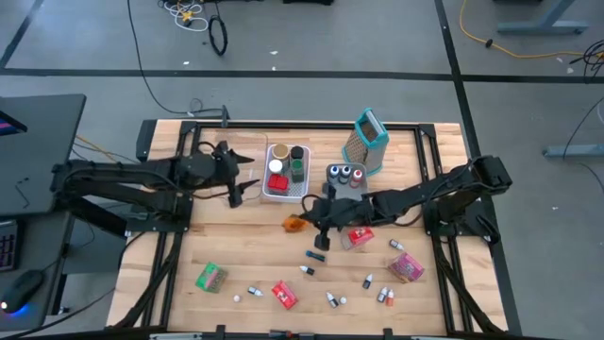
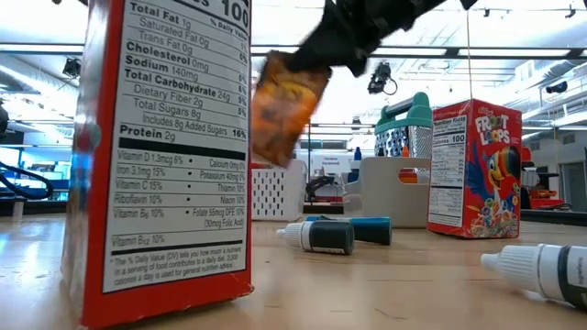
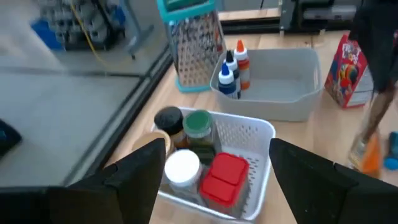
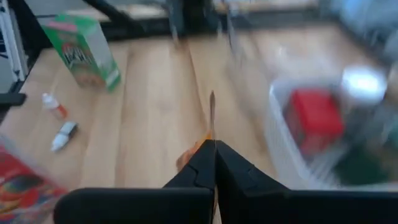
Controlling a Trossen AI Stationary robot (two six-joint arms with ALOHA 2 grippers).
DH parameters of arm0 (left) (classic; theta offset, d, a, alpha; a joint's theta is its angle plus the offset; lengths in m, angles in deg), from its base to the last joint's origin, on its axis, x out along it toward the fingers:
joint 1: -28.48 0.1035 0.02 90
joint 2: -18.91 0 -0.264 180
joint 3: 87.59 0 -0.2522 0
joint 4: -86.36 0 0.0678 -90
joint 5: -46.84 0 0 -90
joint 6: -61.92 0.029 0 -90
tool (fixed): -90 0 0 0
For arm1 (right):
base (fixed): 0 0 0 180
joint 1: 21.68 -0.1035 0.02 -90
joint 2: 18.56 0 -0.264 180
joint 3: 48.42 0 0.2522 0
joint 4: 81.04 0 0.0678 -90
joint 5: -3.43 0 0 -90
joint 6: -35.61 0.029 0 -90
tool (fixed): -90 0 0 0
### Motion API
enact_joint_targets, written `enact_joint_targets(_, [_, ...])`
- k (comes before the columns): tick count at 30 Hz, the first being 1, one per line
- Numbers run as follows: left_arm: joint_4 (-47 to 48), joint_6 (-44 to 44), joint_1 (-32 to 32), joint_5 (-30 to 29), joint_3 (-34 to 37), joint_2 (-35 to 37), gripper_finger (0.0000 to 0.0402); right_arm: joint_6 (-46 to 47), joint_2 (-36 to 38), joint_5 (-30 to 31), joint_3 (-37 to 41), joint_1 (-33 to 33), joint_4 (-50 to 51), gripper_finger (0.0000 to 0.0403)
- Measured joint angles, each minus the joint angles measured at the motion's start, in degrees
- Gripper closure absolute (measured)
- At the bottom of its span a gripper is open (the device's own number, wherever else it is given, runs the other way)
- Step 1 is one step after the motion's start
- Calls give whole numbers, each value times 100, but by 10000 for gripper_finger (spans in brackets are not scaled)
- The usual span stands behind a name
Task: Pick & Place Kitchen Items
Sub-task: Put the orange seasoning pack into the white basket
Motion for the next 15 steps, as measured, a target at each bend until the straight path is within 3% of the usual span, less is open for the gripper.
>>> enact_joint_targets(8, [-337, 535, 0, 1, 179, -5, 107, -2570, 7, -116, -4, 632, -1185, 400])
enact_joint_targets(15, [-333, 562, 0, 3, 178, -11, 107, -3695, 7, -221, -7, 1294, -559, 400])
